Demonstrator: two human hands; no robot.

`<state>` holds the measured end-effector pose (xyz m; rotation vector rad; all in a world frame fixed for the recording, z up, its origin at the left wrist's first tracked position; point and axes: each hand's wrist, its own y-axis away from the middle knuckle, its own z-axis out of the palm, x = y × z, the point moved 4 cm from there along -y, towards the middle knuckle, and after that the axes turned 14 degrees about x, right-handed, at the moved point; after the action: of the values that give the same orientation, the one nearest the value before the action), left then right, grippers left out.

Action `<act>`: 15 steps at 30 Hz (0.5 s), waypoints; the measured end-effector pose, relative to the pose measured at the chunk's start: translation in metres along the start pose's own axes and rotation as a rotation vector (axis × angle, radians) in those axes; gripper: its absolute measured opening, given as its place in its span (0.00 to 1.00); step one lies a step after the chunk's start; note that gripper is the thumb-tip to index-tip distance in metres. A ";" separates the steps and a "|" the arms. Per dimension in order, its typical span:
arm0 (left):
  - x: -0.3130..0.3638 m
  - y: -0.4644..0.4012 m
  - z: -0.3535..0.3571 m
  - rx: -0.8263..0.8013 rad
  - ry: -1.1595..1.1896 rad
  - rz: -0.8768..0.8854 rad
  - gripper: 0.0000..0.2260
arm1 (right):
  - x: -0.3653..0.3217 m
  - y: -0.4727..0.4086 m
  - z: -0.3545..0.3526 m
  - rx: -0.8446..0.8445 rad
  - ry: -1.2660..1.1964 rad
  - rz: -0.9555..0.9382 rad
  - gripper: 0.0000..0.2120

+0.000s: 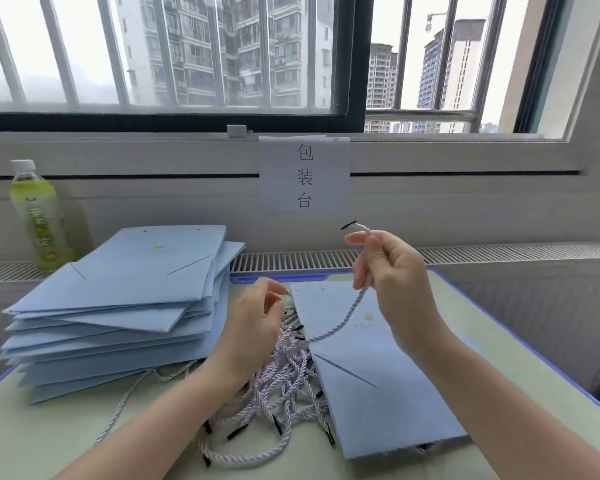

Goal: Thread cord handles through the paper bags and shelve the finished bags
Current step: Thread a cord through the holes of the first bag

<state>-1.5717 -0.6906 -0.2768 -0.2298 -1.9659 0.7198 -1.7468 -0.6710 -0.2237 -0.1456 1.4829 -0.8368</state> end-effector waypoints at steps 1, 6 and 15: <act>-0.007 -0.007 0.007 -0.046 0.022 -0.145 0.06 | 0.002 -0.004 -0.005 0.015 -0.018 0.058 0.13; -0.024 -0.037 0.047 -0.157 -0.060 -0.473 0.15 | 0.021 -0.017 -0.018 0.001 -0.376 0.551 0.15; -0.016 -0.046 0.053 0.038 0.076 -0.463 0.15 | 0.022 -0.027 -0.032 0.013 -0.648 0.767 0.09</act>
<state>-1.6032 -0.7557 -0.2800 0.2151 -1.8364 0.4362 -1.7894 -0.6906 -0.2304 0.1517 0.8056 -0.1367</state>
